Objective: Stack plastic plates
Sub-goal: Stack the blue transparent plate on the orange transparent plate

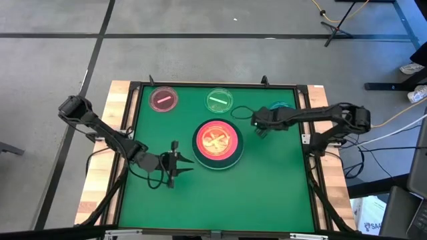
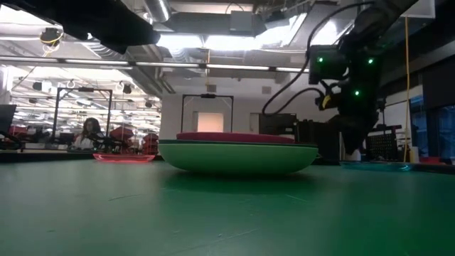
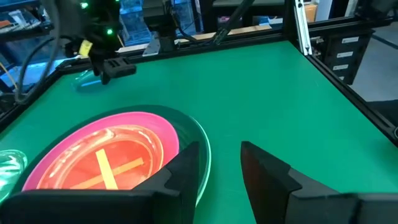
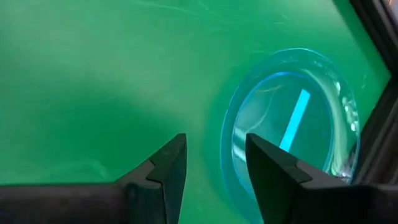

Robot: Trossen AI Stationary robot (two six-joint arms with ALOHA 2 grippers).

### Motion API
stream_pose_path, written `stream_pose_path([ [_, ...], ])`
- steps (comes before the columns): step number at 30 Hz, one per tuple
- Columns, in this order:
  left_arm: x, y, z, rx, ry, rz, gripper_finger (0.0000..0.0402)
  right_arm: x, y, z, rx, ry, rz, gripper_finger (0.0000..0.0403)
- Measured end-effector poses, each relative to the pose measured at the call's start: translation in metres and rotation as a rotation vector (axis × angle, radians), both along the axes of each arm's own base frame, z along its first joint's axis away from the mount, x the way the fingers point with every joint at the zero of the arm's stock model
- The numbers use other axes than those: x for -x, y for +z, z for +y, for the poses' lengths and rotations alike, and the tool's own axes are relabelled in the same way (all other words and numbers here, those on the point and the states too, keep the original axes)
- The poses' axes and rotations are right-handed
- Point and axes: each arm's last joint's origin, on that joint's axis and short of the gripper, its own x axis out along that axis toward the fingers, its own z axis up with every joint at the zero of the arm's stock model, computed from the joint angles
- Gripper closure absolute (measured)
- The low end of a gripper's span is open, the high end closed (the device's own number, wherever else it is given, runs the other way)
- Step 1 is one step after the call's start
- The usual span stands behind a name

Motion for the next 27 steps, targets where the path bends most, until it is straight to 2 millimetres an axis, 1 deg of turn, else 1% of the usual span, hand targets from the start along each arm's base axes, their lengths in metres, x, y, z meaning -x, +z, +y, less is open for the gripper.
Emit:
stream_pose_path([
  [4, 0.000, 0.000, 0.000, -0.002, 0.004, 0.000, 0.0291, 0.004, -0.005, -0.013, -0.013, -0.034, -0.028, 0.0246],
  [7, 0.000, 0.000, 0.001, -0.014, 0.040, -0.006, 0.0291, 0.007, -0.010, -0.020, -0.009, -0.046, -0.032, 0.0246],
  [11, 0.000, 0.000, 0.001, -0.017, 0.047, -0.007, 0.0292, 0.011, -0.015, -0.025, -0.004, -0.066, -0.043, 0.0246],
  [19, 0.000, 0.000, 0.001, -0.017, 0.048, -0.007, 0.0292, 0.022, -0.033, -0.032, 0.014, -0.074, -0.069, 0.0249],
  [22, 0.000, 0.000, 0.001, -0.018, 0.048, -0.006, 0.0292, 0.025, -0.036, -0.034, 0.015, -0.089, -0.072, 0.0265],
  [27, 0.000, 0.000, 0.001, -0.018, 0.048, -0.006, 0.0292, 0.027, -0.037, -0.035, 0.015, -0.077, -0.063, 0.0315],
])
